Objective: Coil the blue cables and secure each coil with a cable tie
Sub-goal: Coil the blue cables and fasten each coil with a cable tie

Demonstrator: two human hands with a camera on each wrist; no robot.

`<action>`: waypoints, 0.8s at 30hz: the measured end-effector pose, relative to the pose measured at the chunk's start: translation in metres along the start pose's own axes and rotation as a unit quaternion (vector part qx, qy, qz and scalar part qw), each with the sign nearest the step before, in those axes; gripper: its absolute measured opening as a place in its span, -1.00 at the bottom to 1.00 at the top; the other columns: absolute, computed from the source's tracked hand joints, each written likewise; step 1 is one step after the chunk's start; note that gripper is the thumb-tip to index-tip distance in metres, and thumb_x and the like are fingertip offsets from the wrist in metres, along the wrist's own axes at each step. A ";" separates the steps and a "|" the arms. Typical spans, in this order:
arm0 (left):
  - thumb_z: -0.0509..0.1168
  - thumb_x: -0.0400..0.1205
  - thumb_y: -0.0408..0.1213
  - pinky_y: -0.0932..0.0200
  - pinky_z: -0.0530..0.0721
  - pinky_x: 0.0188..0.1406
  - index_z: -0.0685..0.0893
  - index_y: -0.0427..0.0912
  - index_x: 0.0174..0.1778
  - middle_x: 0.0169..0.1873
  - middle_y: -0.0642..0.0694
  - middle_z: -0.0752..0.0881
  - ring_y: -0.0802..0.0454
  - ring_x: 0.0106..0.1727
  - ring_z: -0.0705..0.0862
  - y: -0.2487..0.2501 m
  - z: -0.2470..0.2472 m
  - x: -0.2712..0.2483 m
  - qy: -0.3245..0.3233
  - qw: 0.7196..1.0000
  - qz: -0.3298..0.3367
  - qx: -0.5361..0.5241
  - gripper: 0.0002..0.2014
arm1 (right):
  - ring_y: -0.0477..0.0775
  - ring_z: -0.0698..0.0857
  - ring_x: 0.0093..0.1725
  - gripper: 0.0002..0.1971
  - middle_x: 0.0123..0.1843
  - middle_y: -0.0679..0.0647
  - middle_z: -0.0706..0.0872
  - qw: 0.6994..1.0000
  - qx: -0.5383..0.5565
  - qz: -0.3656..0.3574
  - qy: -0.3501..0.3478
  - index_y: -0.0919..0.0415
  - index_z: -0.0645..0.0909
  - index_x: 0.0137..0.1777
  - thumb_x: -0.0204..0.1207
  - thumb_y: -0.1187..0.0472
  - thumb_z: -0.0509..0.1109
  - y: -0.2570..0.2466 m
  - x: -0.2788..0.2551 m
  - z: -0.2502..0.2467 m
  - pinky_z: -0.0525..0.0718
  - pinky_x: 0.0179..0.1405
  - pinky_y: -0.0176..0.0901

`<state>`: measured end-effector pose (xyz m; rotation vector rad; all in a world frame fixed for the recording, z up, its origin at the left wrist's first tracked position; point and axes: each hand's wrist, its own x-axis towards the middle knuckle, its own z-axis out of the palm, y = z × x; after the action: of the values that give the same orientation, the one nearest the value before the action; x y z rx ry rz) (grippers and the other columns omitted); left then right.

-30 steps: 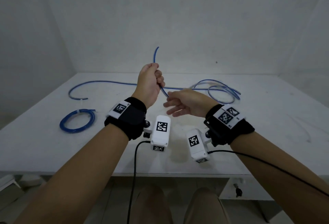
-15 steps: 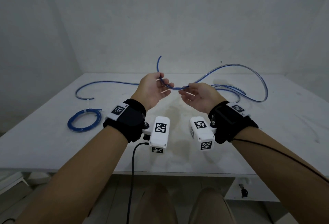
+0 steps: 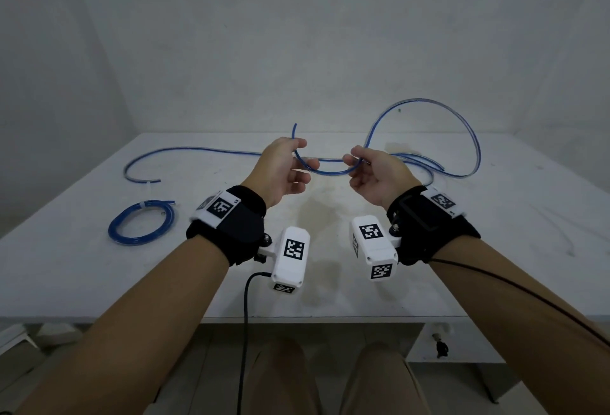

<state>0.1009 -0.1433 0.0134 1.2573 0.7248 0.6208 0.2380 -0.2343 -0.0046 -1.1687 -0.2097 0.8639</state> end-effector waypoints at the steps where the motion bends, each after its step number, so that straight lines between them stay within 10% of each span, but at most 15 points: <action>1: 0.08 0.74 -0.21 0.24 0.46 -0.54 0.51 -0.15 0.26 -0.49 -0.13 0.73 -0.01 -0.58 0.48 -0.001 0.001 0.000 -0.005 1.000 0.004 0.010 -0.77 | -0.03 0.43 -0.56 -0.87 -0.53 0.04 0.63 1.000 0.003 0.004 0.007 0.19 0.50 -0.16 0.64 0.30 0.27 0.000 0.000 -0.001 0.34 -0.51 -0.27; 7: 0.14 0.70 -0.28 0.26 0.55 -0.55 0.58 -0.23 0.14 -0.38 -0.18 0.73 -0.02 -0.54 0.56 -0.007 0.001 0.003 -0.016 0.999 0.000 0.052 -0.81 | 0.10 0.46 -0.40 -0.77 -0.37 0.12 0.50 0.999 0.045 0.018 0.007 0.25 0.44 -0.27 0.62 0.34 0.07 -0.004 -0.002 -0.011 0.46 -0.39 -0.13; 11: 0.12 0.69 -0.31 0.29 0.54 -0.57 0.61 -0.26 0.08 -0.35 -0.17 0.72 -0.01 -0.52 0.53 -0.010 -0.003 0.006 -0.026 0.998 -0.015 0.058 -0.81 | 0.10 0.64 -0.43 -0.92 -0.32 0.14 0.58 0.997 0.081 0.010 -0.003 0.25 0.47 -0.02 0.66 0.37 0.16 -0.008 0.000 -0.020 0.67 -0.35 -0.11; 24: 0.09 0.70 -0.32 0.33 0.30 -0.65 0.71 -0.17 0.20 -0.37 -0.08 0.60 0.14 -0.61 0.34 -0.016 0.005 0.008 -0.081 0.976 0.006 0.202 -0.70 | -0.04 0.62 -0.61 -0.93 -0.54 0.09 0.65 0.998 0.036 -0.048 0.018 0.31 0.63 -0.12 0.49 0.46 0.43 -0.009 0.000 -0.024 0.66 -0.53 -0.31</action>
<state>0.1107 -0.1434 -0.0023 1.6676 0.7272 0.3834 0.2560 -0.2521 -0.0068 -1.0985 -0.2018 0.7602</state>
